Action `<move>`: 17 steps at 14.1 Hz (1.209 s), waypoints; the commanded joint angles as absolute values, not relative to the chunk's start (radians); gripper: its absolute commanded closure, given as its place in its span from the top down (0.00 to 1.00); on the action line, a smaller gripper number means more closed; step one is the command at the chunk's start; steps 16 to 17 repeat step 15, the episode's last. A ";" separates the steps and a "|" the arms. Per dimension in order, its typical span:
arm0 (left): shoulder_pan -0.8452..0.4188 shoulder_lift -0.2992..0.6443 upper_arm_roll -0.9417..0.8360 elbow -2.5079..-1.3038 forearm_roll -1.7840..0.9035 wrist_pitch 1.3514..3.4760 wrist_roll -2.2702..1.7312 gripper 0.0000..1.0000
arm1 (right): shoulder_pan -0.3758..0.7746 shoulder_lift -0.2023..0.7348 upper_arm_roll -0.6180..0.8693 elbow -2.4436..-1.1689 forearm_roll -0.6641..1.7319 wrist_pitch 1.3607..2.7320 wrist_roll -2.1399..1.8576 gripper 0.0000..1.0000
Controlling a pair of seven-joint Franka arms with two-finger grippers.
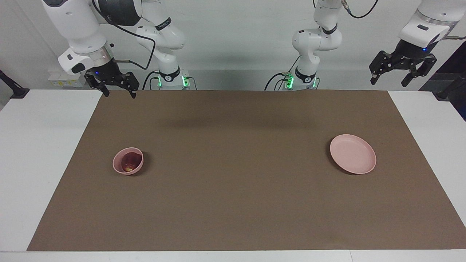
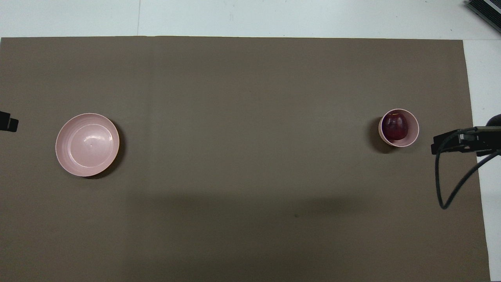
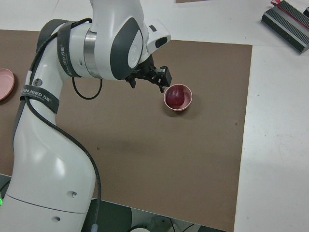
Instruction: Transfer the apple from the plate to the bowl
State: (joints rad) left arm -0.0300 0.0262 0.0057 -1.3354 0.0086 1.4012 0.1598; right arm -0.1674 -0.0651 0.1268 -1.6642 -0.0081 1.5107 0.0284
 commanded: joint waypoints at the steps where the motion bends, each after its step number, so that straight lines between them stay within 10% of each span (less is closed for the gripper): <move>1: -0.020 0.008 0.002 -1.348 -0.002 1.390 0.163 1.00 | -0.176 -0.012 0.129 -1.568 -0.008 1.447 0.023 1.00; 17: -0.020 0.008 0.002 -1.348 -0.002 1.390 0.163 1.00 | -0.172 0.040 0.130 -1.497 -0.009 1.462 0.031 1.00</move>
